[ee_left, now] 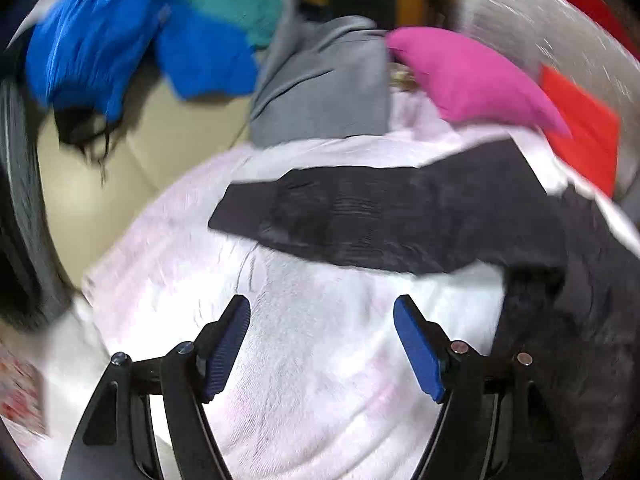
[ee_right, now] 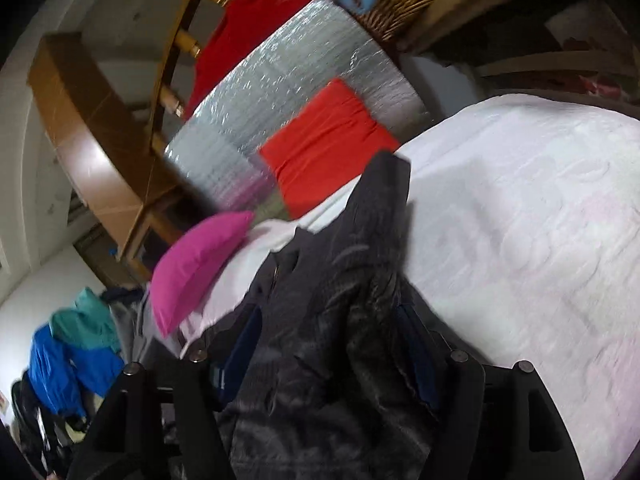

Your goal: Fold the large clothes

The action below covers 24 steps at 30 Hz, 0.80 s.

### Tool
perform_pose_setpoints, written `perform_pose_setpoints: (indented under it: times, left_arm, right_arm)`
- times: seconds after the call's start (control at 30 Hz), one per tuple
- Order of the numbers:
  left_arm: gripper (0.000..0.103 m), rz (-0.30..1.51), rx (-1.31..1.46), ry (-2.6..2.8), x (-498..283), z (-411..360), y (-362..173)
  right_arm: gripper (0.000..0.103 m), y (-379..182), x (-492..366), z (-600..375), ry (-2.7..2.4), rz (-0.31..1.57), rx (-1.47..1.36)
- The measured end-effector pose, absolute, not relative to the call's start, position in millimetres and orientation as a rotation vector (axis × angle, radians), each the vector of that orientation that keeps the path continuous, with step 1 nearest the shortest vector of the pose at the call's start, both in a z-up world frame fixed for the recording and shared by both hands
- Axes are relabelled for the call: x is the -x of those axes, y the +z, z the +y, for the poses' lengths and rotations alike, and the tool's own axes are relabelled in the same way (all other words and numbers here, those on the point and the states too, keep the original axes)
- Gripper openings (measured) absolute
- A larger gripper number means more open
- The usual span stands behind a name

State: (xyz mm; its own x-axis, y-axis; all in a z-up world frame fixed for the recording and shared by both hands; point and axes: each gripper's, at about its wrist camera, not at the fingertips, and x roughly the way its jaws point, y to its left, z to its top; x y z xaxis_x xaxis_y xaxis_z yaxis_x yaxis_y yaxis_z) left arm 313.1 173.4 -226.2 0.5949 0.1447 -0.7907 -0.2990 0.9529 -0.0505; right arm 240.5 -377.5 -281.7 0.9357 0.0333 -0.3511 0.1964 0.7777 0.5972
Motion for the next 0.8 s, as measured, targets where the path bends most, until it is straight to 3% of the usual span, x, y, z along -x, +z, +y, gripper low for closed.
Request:
perform_pose_setpoints:
  times: [0.23,0.27,0.33,0.6,0.73,0.8]
  left_arm:
    - [0.072,0.964,0.568,0.195,-357.8,212.0,-264.3]
    - [0.068,0.965,0.627,0.19,-364.1,214.4,-271.8]
    - [0.05,0.973,0.724,0.182,-374.2,221.8,-283.4]
    - [0.034,0.951,0.885,0.243,-405.0,255.4,-315.3]
    - [0.013,0.936,0.914,0.249,-411.4,261.0,-317.5]
    - [0.009,0.934,0.879,0.253,-413.9,258.2,-310.4]
  right_arm:
    - [0.072,-284.9,-241.4,-355.2,-0.185,0.383,-0.572]
    - [0.072,-288.2,-242.0,-357.5,-0.194,0.39,-0.584]
    - [0.072,-293.9,-243.1,-363.6,-0.215,0.402,-0.619]
    - [0.072,-308.4,-248.7,-374.5,-0.247,0.452,-0.667]
    - [0.072,-313.8,-245.7,-382.1,-0.239,0.441,-0.713]
    - [0.072,-314.4,-245.7,-381.5,-0.238,0.443,-0.712]
